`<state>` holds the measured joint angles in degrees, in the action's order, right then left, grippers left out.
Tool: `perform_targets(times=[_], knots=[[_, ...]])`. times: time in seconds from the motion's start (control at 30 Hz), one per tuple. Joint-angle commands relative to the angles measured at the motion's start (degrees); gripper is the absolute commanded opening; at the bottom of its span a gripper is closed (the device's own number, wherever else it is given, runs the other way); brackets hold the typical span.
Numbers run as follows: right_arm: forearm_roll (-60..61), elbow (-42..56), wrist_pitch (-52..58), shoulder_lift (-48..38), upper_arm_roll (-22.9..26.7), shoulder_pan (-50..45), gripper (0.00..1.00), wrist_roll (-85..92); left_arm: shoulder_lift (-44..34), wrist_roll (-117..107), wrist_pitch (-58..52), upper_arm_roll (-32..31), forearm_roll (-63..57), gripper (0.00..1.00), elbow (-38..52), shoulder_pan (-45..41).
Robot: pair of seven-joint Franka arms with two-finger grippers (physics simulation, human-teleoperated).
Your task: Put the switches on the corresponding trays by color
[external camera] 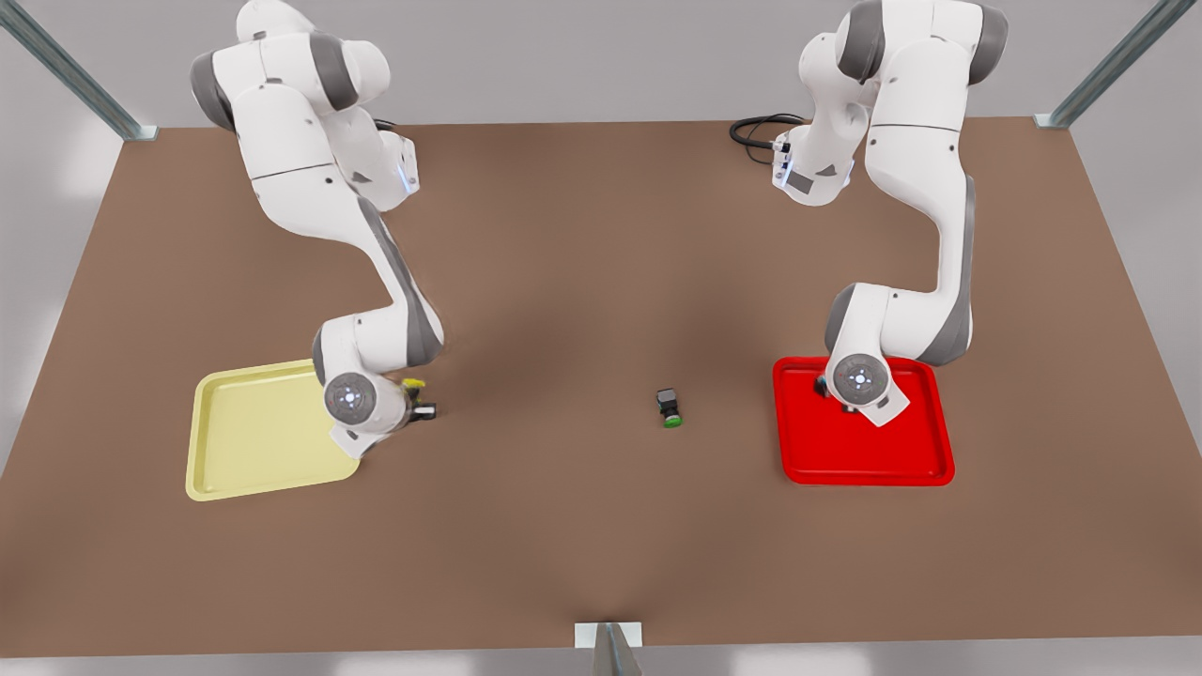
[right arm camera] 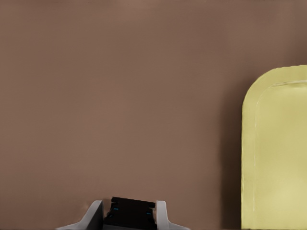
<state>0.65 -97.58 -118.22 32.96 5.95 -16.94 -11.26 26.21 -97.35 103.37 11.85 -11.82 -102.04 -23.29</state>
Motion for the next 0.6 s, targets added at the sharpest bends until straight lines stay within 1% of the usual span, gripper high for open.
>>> perform_targets(times=[0.0, 0.03, 0.1, 0.13, 0.17, 0.2, 0.23, 0.27, 0.3, 0.4, 0.47, 0.57], knots=[[-1.2, 0.6, 3.1, -0.1, 4.4, 2.1, 0.33, 22.4, -0.1, 22.0, -0.4, 0.1, 1.1, 1.00, 2.6, 0.0], [-1.2, 0.6, 3.1, -0.1, 6.9, 2.8, 0.33, 27.0, -0.1, 31.2, -8.6, 0.2, 4.8, 1.00, 9.5, 0.2], [-1.4, 0.6, 3.0, 0.0, 10.7, 4.2, 0.33, 35.0, -0.1, 62.0, -30.3, 0.1, 9.7, 1.00, 26.4, 1.8], [-2.4, 0.5, 2.6, 0.1, 12.2, 4.7, 0.33, 37.4, -0.1, 75.4, -36.2, 0.1, 10.9, 1.00, 34.8, 3.0], [-3.5, 0.5, 2.4, 0.6, 12.4, 5.5, 0.33, 37.6, -1.0, 85.5, -36.8, 0.1, 10.6, 1.00, 37.7, 4.0], [-3.7, 0.3, 0.8, 1.4, 12.4, 6.0, 0.33, 37.5, -5.9, 92.8, -35.2, -6.4, 10.2, 1.00, 35.4, 10.5], [-3.6, 0.4, 0.2, 2.5, 12.4, 6.0, 0.33, 37.4, -11.5, 93.0, -29.1, -13.0, 10.1, 1.00, 29.7, 16.1], [-3.6, 0.4, 0.2, 2.9, 12.4, 6.0, 0.55, 37.1, -17.5, 93.7, -22.5, -13.3, 10.7, 1.00, 21.8, 16.3], [-3.3, 0.5, 0.2, 2.9, 12.4, 6.1, 1.00, 36.9, -17.8, 95.4, -23.5, -13.2, 11.1, 1.00, 21.6, 16.0], [-3.2, 0.6, 0.2, 2.8, 12.4, 6.0, 1.00, 36.8, -16.9, 95.5, -24.4, -12.9, 11.3, 1.00, 22.2, 16.2], [-3.2, 1.4, 0.2, 2.7, 12.4, 6.0, 1.00, 36.9, -16.9, 95.4, -24.4, -12.8, 14.9, 1.00, 22.3, 16.0], [-2.8, 7.7, 1.9, 1.3, 12.3, 6.9, 1.00, 37.4, -16.9, 95.4, -24.7, -12.8, 15.3, 1.00, 22.3, 15.9]])
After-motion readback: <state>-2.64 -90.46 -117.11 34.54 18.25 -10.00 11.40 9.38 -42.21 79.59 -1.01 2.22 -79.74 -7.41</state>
